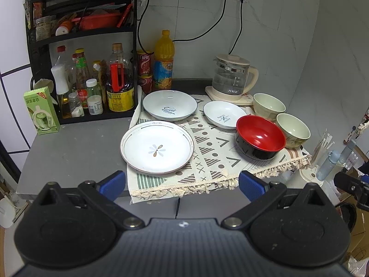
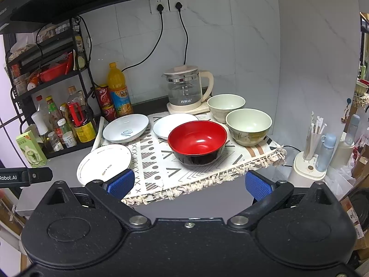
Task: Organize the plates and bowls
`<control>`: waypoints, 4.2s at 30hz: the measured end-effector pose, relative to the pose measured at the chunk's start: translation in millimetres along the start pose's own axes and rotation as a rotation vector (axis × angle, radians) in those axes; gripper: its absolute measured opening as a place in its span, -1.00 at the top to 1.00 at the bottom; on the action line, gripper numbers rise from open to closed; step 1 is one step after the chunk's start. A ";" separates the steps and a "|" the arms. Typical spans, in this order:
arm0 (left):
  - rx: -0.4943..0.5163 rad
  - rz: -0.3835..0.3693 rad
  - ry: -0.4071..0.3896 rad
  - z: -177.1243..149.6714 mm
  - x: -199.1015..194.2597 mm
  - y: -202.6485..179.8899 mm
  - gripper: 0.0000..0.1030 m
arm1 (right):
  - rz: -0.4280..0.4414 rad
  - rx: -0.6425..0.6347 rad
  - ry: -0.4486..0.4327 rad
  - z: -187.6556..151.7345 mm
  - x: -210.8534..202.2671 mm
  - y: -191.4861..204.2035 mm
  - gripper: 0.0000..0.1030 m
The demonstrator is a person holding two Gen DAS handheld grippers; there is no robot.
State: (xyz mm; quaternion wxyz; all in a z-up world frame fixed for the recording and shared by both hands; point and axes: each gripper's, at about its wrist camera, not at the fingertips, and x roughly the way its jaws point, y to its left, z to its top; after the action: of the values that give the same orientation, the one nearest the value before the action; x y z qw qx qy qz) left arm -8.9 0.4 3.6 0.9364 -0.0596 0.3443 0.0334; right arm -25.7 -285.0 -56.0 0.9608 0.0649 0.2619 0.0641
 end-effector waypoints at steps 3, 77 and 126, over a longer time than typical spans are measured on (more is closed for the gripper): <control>-0.001 0.000 -0.004 0.1 0.0 -3.3 -1.00 | 0.002 -0.001 0.001 1.1 0.5 -2.6 -1.00; -0.018 0.009 0.125 37.8 91.0 -38.7 -1.00 | 0.018 0.013 0.102 31.7 74.5 -42.6 -1.00; 0.308 -0.266 0.466 174.8 357.5 -153.5 -0.86 | -0.248 0.310 0.339 105.7 265.1 -114.4 -0.53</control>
State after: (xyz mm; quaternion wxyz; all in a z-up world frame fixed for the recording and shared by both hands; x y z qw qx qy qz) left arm 391.0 -120.5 -82.6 0.8264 0.0325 0.5398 -0.1568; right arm 265.1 -365.4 -115.0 0.8823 0.1672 0.4318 -0.0849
